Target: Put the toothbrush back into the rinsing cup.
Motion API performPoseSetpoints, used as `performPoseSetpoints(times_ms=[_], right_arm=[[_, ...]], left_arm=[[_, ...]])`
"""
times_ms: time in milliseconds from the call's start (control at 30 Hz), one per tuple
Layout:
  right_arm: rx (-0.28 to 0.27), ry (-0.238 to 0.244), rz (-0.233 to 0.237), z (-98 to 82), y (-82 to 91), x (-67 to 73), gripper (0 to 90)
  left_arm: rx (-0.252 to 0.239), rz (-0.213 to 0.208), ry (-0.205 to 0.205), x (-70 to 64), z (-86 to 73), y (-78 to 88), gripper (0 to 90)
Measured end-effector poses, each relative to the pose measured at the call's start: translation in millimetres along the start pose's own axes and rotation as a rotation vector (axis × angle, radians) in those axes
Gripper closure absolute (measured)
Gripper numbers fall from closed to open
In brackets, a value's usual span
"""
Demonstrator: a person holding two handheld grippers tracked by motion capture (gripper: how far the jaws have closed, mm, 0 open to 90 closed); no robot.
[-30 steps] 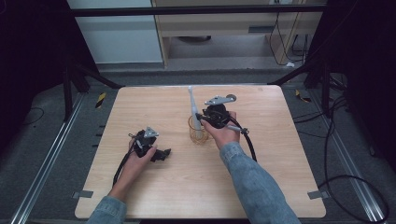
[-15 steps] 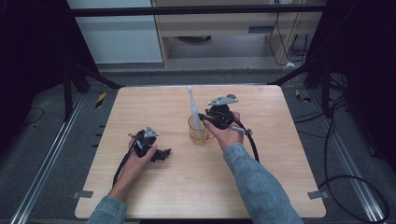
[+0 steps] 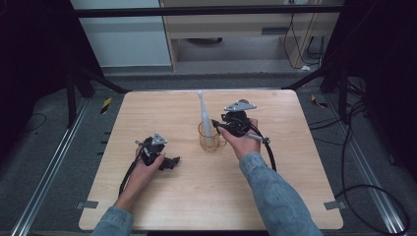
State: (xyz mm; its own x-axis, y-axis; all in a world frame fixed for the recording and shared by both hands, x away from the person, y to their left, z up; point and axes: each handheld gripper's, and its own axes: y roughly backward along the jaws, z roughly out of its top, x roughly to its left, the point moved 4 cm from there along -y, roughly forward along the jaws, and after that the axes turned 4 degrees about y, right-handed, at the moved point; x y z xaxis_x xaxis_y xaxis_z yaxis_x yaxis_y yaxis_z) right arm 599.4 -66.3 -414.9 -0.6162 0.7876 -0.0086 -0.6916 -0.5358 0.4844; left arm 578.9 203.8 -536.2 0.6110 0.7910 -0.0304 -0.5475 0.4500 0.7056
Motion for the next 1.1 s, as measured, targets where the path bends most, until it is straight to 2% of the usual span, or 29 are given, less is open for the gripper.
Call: performPoseSetpoints(times_ms=[200, 300, 500, 600, 633, 667, 700, 733, 900, 1100], right_arm=[[-0.003, -0.013, -0.009, 0.7, 4.9, -2.3, 45.5], [-0.012, -0.018, -0.022, 2.1, 10.5, -4.2, 38.6], [-0.015, -0.027, -0.026, 3.4, 17.1, -5.7, 31.3], [-0.019, -0.030, -0.032, 3.0, 22.5, -8.4, 23.8], [-0.007, -0.035, -0.038, 2.0, 25.6, -9.7, 18.8], [-0.007, -0.035, -0.038, 2.0, 25.6, -9.7, 18.8], [-0.005, -0.029, -0.047, 1.5, 26.9, -10.5, 16.2], [-0.002, -0.014, -0.084, -0.1, 30.5, -12.7, 9.0], [-0.021, 0.015, -0.098, -2.6, 39.2, -16.6, 6.4], [-0.023, 0.018, -0.105, -4.7, 45.2, -20.6, 6.2]], left_arm=[[0.000, 0.000, 0.000, 0.0, 0.0, 0.0, 0.0], [0.001, 0.000, -0.001, 0.0, 0.0, 0.0, 0.0], [0.000, 0.000, 0.000, 0.0, 0.0, 0.0, 0.0], [0.000, 0.000, 0.000, 0.0, 0.0, 0.0, 0.0], [0.000, 0.000, 0.000, 0.0, 0.0, 0.0, 0.0], [0.000, 0.000, 0.001, 0.0, 0.0, 0.0, 0.0], [0.000, 0.000, 0.001, 0.0, 0.0, 0.0, 0.0], [0.000, 0.000, 0.000, 0.0, 0.0, 0.0, 0.0], [0.000, 0.000, 0.001, 0.0, 0.0, 0.0, 0.0], [0.000, 0.000, 0.001, 0.0, 0.0, 0.0, 0.0]])
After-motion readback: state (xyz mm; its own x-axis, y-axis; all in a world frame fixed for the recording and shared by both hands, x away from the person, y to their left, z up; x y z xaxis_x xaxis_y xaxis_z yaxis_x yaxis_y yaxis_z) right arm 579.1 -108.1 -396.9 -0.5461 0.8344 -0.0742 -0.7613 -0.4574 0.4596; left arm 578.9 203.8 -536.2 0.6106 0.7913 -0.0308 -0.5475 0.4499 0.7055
